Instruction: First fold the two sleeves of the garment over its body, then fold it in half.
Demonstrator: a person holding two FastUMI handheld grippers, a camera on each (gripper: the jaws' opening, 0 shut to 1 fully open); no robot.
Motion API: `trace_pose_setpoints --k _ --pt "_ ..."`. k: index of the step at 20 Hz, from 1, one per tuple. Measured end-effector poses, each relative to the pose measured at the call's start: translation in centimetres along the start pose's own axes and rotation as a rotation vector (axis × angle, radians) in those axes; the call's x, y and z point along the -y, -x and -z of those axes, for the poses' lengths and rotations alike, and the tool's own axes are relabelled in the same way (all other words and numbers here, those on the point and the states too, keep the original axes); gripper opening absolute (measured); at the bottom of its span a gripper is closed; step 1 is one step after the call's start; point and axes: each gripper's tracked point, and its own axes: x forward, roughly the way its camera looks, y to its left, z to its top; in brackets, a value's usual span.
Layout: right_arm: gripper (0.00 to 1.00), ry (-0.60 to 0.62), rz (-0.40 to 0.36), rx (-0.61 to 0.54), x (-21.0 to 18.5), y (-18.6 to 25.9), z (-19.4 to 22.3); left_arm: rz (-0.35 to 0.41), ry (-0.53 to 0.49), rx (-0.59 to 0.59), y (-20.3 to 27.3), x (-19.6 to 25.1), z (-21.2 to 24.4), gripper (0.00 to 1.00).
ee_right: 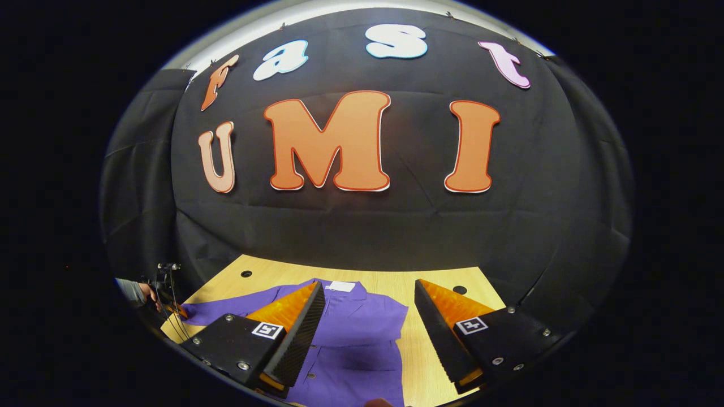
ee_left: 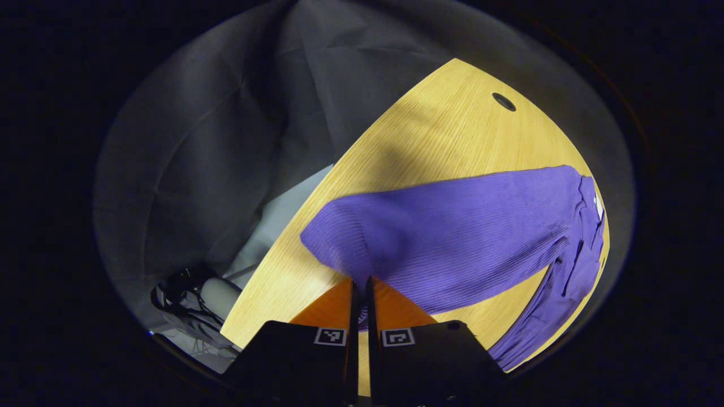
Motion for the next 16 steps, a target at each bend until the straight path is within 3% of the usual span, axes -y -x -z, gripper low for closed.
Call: trace_pose_setpoints --k 7,16 --pt "0.95 0.022 -0.014 0.016 1.0 0.3 -0.5 0.037 -0.1 0.13 6.9 5.3 -4.0 0.08" --pt "0.95 0.007 -0.026 0.056 2.1 1.1 -1.2 0.125 -0.266 0.225 13.0 17.4 -4.8 0.08"
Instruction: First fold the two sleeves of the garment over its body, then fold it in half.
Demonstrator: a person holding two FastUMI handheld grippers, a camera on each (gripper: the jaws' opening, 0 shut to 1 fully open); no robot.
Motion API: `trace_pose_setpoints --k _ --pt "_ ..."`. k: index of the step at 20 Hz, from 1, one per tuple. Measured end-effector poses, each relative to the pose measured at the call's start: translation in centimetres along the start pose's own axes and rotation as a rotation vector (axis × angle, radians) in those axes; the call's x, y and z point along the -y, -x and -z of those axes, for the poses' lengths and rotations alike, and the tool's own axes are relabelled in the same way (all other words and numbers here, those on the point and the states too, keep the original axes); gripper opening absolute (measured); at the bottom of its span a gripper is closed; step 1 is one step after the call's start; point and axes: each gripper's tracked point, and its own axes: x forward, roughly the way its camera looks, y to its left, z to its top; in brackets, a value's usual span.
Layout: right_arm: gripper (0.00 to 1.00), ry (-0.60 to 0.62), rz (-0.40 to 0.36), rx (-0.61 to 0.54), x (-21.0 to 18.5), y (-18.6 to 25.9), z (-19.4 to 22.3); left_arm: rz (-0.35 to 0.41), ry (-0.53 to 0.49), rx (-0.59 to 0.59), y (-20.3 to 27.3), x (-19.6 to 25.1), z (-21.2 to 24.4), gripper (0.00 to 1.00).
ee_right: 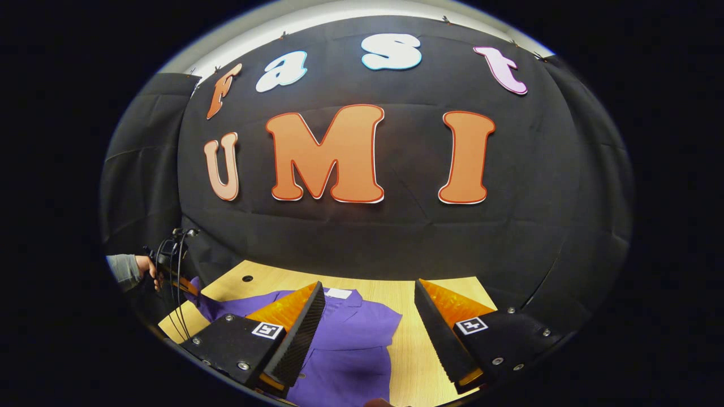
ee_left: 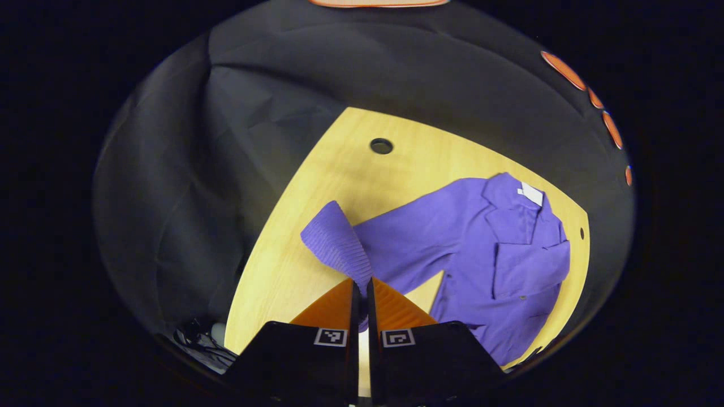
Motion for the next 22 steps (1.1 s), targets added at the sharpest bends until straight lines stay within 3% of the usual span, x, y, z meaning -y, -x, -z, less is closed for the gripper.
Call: trace_pose_setpoints --k 14,22 --pt "0.95 -0.067 0.035 0.009 5.9 2.6 0.9 0.116 -0.248 0.036 2.6 19.7 -2.4 0.08" --pt "0.95 -0.11 0.033 -0.026 7.6 3.9 3.1 0.211 -0.394 0.03 2.8 32.2 -1.4 0.08"
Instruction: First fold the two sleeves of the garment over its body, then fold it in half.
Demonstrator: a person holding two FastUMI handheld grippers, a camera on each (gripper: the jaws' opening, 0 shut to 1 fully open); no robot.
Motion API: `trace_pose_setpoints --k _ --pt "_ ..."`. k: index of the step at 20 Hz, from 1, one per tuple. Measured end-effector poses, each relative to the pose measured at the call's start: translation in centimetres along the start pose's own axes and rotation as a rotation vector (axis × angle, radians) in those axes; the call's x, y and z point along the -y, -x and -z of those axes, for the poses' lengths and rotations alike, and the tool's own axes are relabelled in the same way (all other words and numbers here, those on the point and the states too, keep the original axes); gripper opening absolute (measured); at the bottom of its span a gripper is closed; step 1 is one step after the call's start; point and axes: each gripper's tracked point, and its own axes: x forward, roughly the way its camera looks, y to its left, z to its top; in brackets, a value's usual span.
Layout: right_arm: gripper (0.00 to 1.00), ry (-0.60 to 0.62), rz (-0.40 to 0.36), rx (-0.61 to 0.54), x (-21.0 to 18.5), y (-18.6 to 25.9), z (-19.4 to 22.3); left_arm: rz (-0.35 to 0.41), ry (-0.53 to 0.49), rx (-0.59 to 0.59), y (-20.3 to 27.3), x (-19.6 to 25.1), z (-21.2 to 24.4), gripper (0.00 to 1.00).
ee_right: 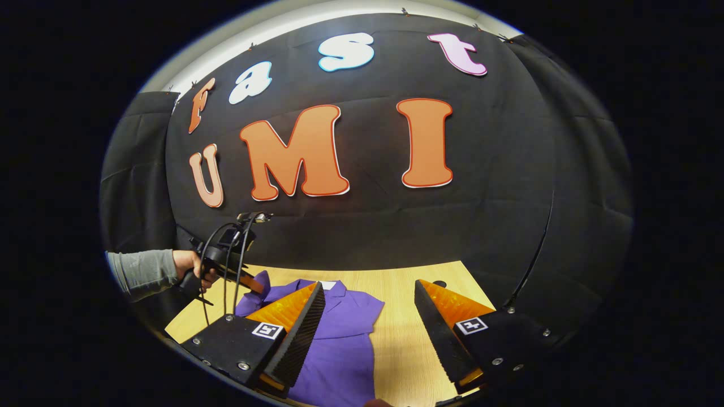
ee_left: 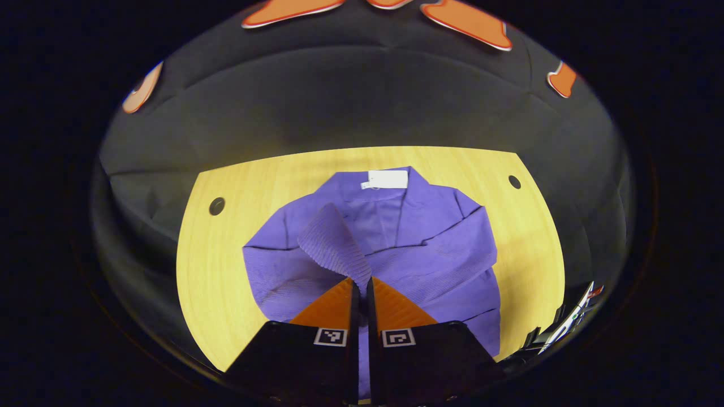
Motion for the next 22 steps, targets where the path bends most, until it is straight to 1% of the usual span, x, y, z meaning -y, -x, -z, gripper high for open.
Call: trace_pose_setpoints --k 5,8,10,11,12,13,14,15,17,19,20,22 --pt "0.95 -0.017 0.031 -0.019 2.0 0.4 1.1 0.059 -0.101 -0.015 -2.4 7.0 -1.2 0.08" --pt "0.95 -0.037 0.055 -0.025 3.2 0.8 1.5 0.063 -0.158 -0.029 -4.2 10.4 -1.4 0.08" --pt "0.95 -0.051 0.061 -0.03 3.6 1.1 1.9 0.061 -0.184 -0.045 -5.4 12.0 -1.1 0.1" --pt "0.95 -0.049 0.069 -0.032 3.9 1.2 2.0 0.081 -0.183 -0.037 -6.0 13.2 -1.1 0.11" --pt "0.95 -0.046 0.074 -0.037 4.0 1.1 2.3 0.103 -0.181 -0.028 -6.3 14.4 -1.2 0.18" --pt "0.95 -0.044 0.082 -0.042 4.1 1.1 2.4 0.138 -0.18 -0.013 -6.3 15.8 -1.3 0.17" --pt "0.95 -0.047 0.079 -0.045 4.1 1.1 2.6 0.175 -0.183 0.003 -5.8 16.7 -1.4 0.31" --pt "0.95 -0.05 0.08 -0.048 4.0 1.1 2.6 0.228 -0.187 0.022 -5.1 18.0 -1.4 0.31" --pt "0.95 -0.05 0.076 -0.053 3.8 0.9 2.8 0.279 -0.21 0.073 -3.8 18.9 -1.7 0.59" --pt "0.95 -0.042 0.073 -0.05 3.3 0.5 2.9 0.267 -0.236 0.142 -2.1 17.6 -2.1 0.87" --pt "0.95 -0.037 0.073 -0.05 3.0 0.2 2.9 0.245 -0.243 0.175 -1.0 16.5 -2.1 0.95" --pt "0.95 -0.023 0.071 -0.046 2.4 -0.3 2.9 0.209 -0.229 0.254 1.3 14.5 -2.3 0.95"
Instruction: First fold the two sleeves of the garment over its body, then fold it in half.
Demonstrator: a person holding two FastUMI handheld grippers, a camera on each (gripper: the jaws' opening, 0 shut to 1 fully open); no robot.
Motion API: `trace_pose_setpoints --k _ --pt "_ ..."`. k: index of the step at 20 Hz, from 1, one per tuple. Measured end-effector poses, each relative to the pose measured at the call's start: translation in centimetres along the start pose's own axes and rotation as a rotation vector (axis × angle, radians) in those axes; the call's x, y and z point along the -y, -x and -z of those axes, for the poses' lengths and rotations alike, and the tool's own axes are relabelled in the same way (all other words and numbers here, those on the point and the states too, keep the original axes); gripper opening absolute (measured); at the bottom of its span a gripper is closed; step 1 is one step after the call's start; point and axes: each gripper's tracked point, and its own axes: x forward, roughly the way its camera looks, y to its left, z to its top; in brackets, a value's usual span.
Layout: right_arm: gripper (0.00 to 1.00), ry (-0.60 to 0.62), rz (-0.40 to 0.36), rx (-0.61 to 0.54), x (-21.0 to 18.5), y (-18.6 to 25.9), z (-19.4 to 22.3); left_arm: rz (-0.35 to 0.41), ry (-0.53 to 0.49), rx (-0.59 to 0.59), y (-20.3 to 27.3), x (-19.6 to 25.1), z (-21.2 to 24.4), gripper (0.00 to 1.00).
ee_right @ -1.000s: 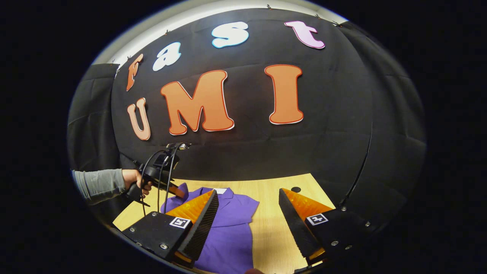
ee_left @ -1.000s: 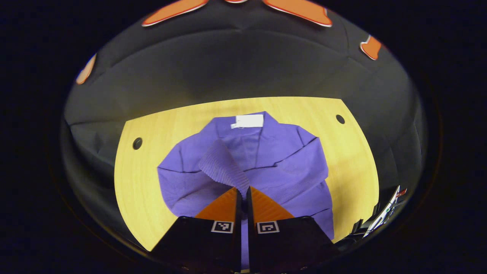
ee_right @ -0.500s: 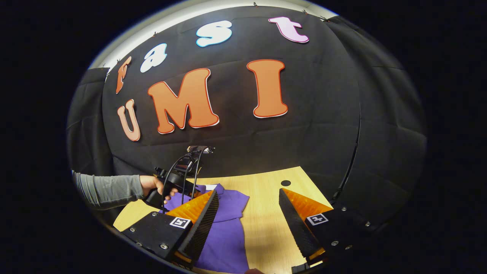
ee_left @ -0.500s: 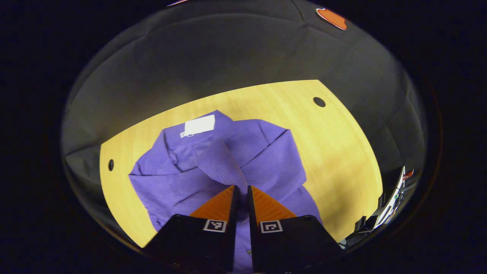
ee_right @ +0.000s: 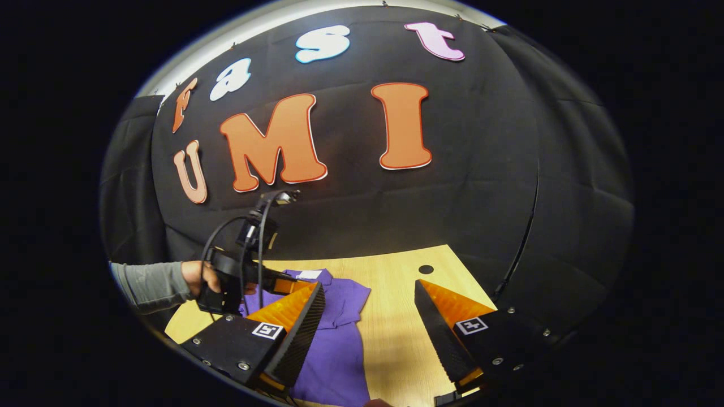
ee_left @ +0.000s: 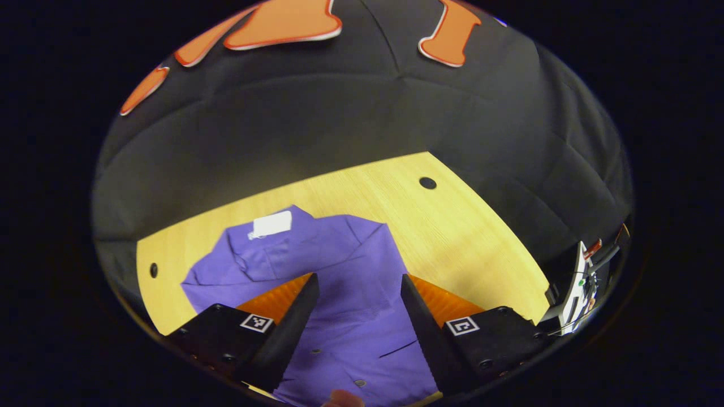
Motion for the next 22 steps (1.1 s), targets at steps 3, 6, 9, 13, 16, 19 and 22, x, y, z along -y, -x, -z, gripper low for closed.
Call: trace_pose_setpoints --k 3,6,9,13,16,19,22 --pt "0.95 0.014 -0.013 0.004 -1.7 -0.8 0.3 -0.055 0.011 0.129 5.0 -2.6 -0.8 0.95" --pt "0.95 0.044 -0.032 0.011 -3.6 -1.3 0.5 -0.152 -0.008 0.279 9.9 -5.9 -1.9 0.99" --pt "0.95 0.077 -0.046 0.047 -5.3 -1.4 0.0 -0.202 0.006 0.404 14.7 -7.1 -2.1 0.94" --pt "0.95 0.125 -0.066 0.08 -6.8 -1.5 0.3 -0.263 0.05 0.555 21.3 -8.6 -1.0 0.95" --pt "0.95 0.132 -0.085 0.069 -7.4 -1.3 1.4 -0.341 0.071 0.648 26.2 -10.2 1.0 0.98" --pt "0.95 0.124 -0.108 0.094 -7.9 -0.3 1.4 -0.435 0.046 0.696 29.6 -11.2 3.4 0.97" --pt "0.95 0.15 -0.1 0.098 -7.7 0.1 2.0 -0.509 0.011 0.736 31.9 -11.2 6.8 0.96"
